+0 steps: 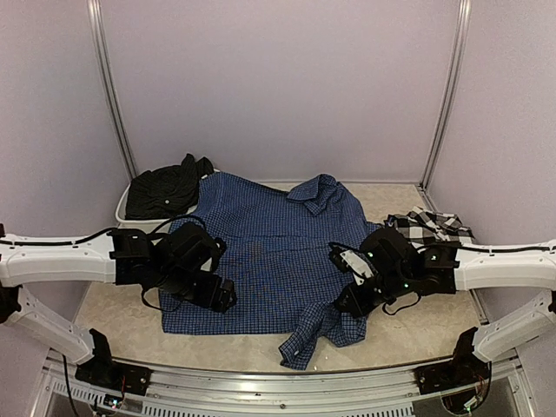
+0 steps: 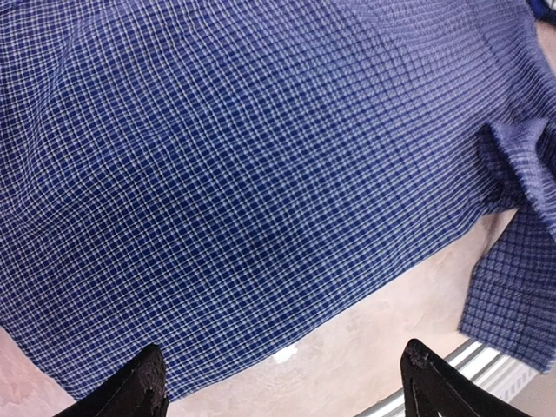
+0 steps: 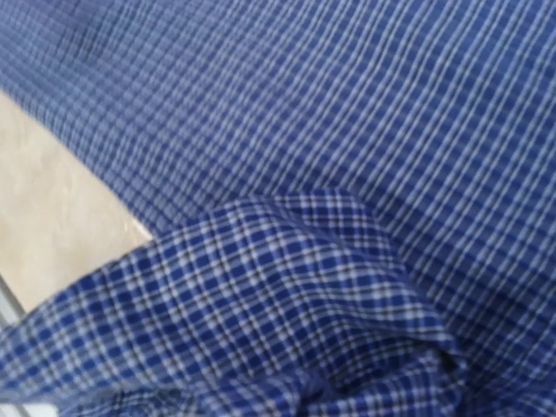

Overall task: Fold and stack the long sleeve shirts
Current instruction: Pick up the flattened shirt from the center of the board.

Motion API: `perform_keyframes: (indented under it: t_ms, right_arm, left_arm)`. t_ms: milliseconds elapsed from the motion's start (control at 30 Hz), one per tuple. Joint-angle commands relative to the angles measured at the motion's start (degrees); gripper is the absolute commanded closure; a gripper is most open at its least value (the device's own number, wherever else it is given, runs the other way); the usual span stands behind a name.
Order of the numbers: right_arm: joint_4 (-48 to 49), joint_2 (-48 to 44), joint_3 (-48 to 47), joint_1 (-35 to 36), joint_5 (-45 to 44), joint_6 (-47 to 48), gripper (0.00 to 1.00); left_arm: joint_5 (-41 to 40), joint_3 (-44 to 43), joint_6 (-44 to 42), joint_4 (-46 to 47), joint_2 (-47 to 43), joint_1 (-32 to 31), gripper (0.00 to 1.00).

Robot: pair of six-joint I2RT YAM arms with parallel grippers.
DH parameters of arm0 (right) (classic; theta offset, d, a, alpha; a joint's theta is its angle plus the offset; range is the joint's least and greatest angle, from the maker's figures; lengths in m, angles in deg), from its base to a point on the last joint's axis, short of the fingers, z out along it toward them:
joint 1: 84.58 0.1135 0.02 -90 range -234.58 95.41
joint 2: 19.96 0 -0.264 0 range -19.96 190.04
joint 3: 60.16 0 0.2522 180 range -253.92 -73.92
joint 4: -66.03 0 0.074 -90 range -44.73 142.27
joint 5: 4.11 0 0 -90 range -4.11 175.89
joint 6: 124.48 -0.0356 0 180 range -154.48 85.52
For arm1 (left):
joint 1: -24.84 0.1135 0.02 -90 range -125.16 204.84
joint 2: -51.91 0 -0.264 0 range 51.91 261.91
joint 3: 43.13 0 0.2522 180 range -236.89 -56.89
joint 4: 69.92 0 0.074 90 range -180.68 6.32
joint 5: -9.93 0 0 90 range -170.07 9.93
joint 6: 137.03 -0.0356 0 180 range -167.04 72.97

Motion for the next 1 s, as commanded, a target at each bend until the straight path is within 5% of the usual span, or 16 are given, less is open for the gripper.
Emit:
perform_keyframes:
  t_ms: [0, 533, 967]
  right_arm:
    - [3.19, -0.69, 2.06, -0.43, 3.37, 1.79, 1.0]
    - [-0.49, -4.25, 1.9, -6.22, 2.62, 1.15, 1.0]
    - [-19.41, -17.59, 0.71, -9.81, -12.06, -11.45, 1.0]
  left_arm:
    - [-0.67, -5.01, -8.98, -7.27, 6.41, -1.65, 0.12]
    - [2.98, -11.66, -21.19, -14.2, 20.59, -4.21, 0.19]
    - [6.04, -8.42, -21.34, -11.91, 21.59, -4.23, 0.19]
